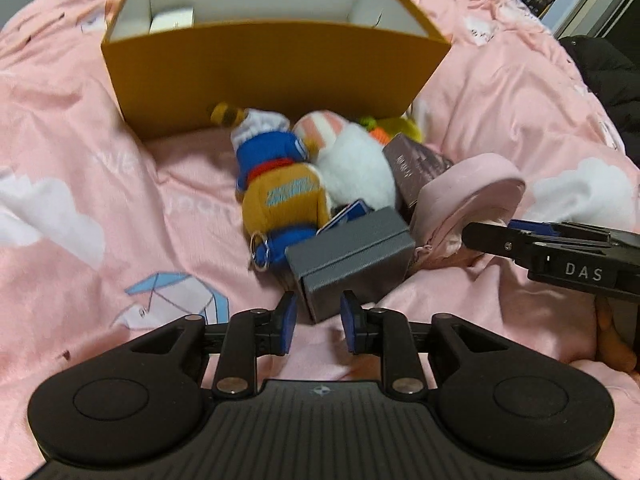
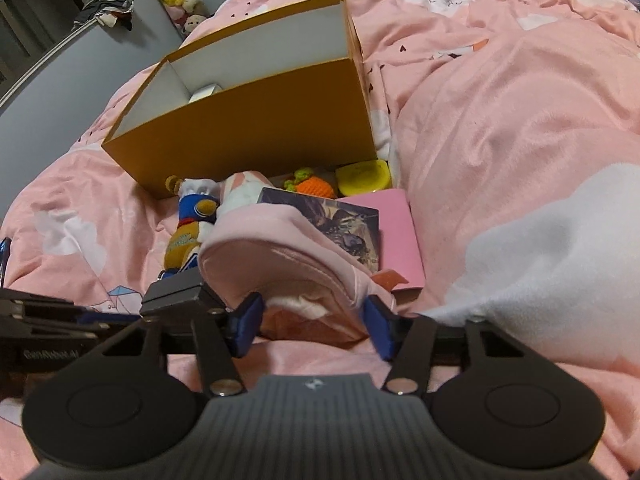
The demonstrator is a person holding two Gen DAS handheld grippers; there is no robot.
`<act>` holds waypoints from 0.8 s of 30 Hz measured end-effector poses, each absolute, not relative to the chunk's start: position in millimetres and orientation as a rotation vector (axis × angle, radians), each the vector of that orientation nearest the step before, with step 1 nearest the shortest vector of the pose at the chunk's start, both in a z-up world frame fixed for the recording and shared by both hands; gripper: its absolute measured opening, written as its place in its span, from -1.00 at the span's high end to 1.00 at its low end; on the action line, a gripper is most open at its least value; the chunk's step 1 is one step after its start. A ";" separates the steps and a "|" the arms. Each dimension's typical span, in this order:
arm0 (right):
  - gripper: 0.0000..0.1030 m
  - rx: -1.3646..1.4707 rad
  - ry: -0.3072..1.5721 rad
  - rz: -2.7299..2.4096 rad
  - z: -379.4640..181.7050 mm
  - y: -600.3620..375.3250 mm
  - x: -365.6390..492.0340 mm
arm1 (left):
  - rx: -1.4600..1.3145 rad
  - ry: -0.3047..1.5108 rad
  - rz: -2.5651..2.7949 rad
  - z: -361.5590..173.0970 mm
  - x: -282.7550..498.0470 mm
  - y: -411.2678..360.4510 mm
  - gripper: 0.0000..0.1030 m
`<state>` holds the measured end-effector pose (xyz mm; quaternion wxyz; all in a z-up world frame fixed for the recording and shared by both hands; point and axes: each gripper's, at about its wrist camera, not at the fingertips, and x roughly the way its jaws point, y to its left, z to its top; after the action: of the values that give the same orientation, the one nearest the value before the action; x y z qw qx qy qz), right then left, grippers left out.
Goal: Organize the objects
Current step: 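Move back to the pile and grasp the dark gray box with the left tool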
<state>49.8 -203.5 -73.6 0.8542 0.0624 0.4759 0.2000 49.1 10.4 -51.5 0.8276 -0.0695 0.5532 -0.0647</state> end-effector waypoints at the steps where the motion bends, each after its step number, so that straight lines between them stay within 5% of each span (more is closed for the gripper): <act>1: 0.08 0.126 0.992 0.420 -71.9 -203.1 48.6 | -0.142 1.162 -0.141 -48.8 49.0 9.9 0.42; 3: 0.34 0.103 0.971 0.410 -67.7 -201.7 45.9 | -0.132 1.136 -0.156 -43.5 49.3 8.7 0.42; 4: 0.72 0.073 0.948 0.398 -64.4 -200.4 44.3 | -0.128 1.123 -0.163 -41.2 49.5 8.4 0.41; 7: 0.95 0.080 0.886 0.410 -54.0 -202.1 42.1 | -0.130 1.090 -0.179 -35.6 49.8 8.0 0.41; 16: 0.77 0.048 0.856 0.391 -46.1 -201.8 43.9 | -0.127 1.031 -0.183 -25.1 51.2 11.8 0.39; 20: 0.23 0.046 0.872 0.388 -46.8 -203.7 46.9 | -0.105 0.989 -0.199 -17.0 55.4 8.7 0.37; 24: 0.22 0.042 0.889 0.372 -49.7 -203.1 50.3 | -0.104 0.979 -0.203 -15.0 59.2 9.3 0.34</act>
<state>50.3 -203.1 -49.7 0.8859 0.0204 0.4275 0.1788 59.2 9.3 -15.0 0.8764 -0.0500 0.4690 -0.0972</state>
